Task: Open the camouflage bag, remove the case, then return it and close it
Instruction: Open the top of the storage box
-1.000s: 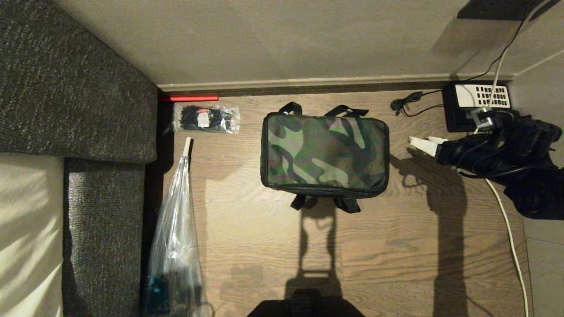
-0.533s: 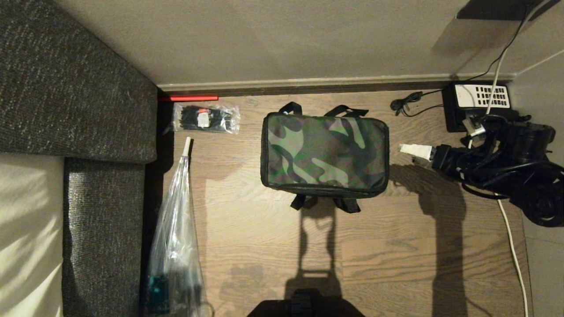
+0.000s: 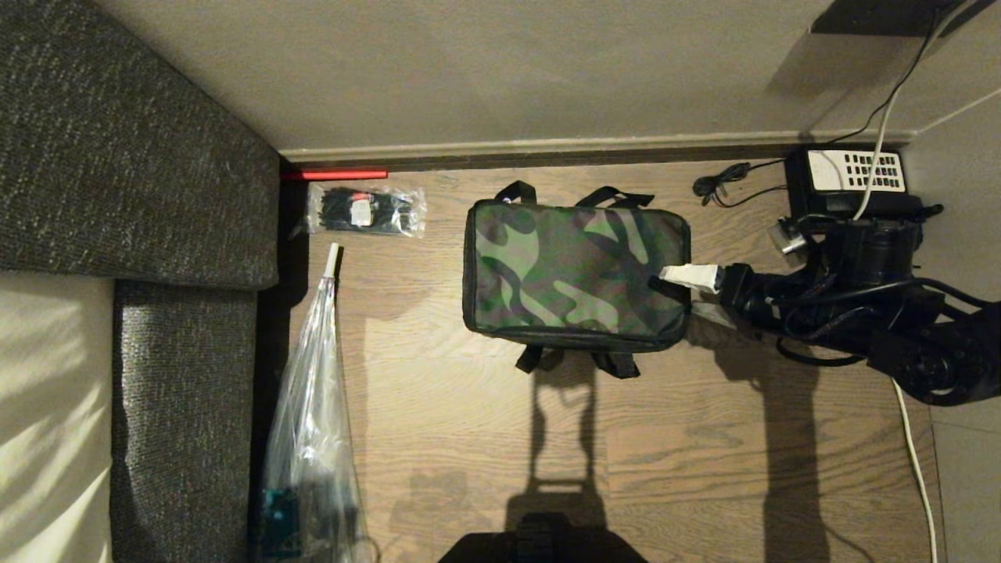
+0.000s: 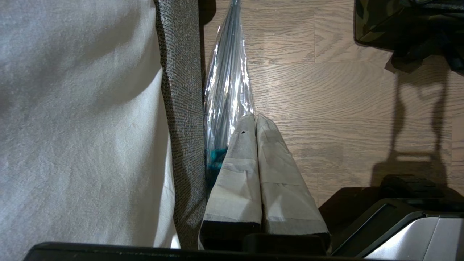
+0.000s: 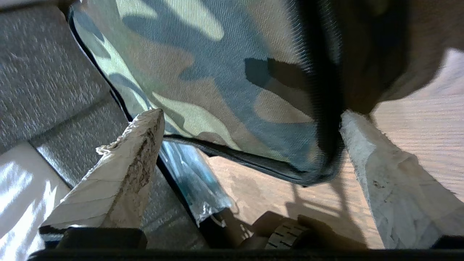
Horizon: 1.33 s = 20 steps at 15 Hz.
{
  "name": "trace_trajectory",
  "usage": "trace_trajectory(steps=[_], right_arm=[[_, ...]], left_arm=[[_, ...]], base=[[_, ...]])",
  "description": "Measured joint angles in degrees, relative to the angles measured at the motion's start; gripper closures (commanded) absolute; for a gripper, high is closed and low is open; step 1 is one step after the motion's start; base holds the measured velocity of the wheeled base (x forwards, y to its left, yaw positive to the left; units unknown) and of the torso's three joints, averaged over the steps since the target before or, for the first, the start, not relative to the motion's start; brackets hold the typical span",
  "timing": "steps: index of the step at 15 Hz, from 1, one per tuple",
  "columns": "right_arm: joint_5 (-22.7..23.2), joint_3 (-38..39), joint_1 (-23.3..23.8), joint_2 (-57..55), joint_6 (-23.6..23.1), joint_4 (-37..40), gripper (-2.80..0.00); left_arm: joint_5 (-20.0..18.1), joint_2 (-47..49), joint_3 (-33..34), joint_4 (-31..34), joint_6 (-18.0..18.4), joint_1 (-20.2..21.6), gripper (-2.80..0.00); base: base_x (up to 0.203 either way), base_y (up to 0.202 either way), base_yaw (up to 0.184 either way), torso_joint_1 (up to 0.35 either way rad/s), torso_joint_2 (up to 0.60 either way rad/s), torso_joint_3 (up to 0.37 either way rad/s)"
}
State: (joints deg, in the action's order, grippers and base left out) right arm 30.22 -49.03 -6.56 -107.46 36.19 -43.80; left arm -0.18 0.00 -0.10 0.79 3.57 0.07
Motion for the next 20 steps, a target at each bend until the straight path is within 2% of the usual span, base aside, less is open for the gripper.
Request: trace_trajectory(steps=[7,18,19,20], right_arm=[[-2.3,-0.4,-2.4,-0.7,0.1,0.1,-2.80],[-4.3,-1.1,-2.6,-0.8,-0.5,-0.6,-2.80],[-4.3,-1.1,-2.6,-0.8,-0.4,-0.7,0.00],[-4.2,-1.1,-2.6,-0.8,-0.4,-0.5,0.00]], left_arm=[[0.0,0.0,0.0,0.0,0.0,0.0,0.00],[0.0,0.0,0.0,0.0,0.0,0.0,0.00],[0.0,0.0,0.0,0.0,0.0,0.0,0.00],[0.0,0.0,0.0,0.0,0.0,0.0,0.00]], base=[[0.000,0.000,0.000,0.000,0.00,0.000],[0.000,0.000,0.000,0.000,0.00,0.000],[0.000,0.000,0.000,0.000,0.00,0.000],[0.000,0.000,0.000,0.000,0.00,0.000]])
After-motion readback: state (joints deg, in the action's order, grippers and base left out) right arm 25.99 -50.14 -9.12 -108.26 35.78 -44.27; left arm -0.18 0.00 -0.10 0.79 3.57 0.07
